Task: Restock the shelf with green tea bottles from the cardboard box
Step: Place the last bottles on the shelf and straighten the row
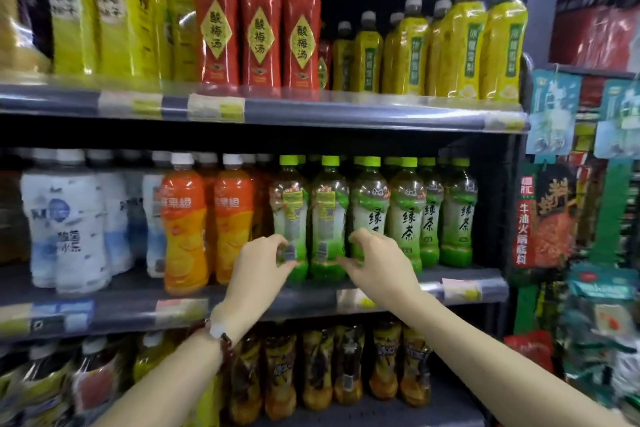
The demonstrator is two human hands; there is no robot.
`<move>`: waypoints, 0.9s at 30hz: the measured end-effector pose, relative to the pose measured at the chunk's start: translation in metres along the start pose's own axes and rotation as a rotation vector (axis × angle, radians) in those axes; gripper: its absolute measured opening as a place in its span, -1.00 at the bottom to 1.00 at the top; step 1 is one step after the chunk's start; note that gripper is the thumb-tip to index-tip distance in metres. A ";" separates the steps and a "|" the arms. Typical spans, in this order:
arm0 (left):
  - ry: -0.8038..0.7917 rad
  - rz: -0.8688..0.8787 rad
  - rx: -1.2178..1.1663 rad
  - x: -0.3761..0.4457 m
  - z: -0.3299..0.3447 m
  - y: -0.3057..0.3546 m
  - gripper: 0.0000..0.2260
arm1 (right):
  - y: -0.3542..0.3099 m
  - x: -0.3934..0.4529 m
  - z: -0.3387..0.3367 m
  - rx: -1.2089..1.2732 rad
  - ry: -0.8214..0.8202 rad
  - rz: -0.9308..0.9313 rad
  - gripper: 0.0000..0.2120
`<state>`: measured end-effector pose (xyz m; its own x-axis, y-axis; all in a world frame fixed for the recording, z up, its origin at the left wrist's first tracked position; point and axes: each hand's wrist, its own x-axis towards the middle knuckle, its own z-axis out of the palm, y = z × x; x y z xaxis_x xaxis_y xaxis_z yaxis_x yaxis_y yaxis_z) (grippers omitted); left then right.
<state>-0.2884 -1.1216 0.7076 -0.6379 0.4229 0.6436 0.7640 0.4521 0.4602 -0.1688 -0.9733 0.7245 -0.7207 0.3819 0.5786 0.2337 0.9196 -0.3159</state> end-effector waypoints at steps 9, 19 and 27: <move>-0.007 -0.101 -0.003 0.015 -0.012 -0.004 -0.51 | -0.019 0.018 0.017 0.226 -0.023 0.140 -0.59; -0.249 -0.326 -0.523 0.037 0.005 -0.017 -0.44 | -0.031 0.037 0.044 0.508 0.089 0.353 -0.43; 0.053 -0.366 -0.372 0.028 0.026 -0.005 -0.37 | -0.022 0.033 0.046 0.598 0.115 0.290 -0.63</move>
<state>-0.3129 -1.0915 0.7071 -0.8710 0.2451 0.4258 0.4811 0.2493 0.8405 -0.2281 -0.9854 0.7162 -0.6014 0.6432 0.4740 -0.0182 0.5821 -0.8129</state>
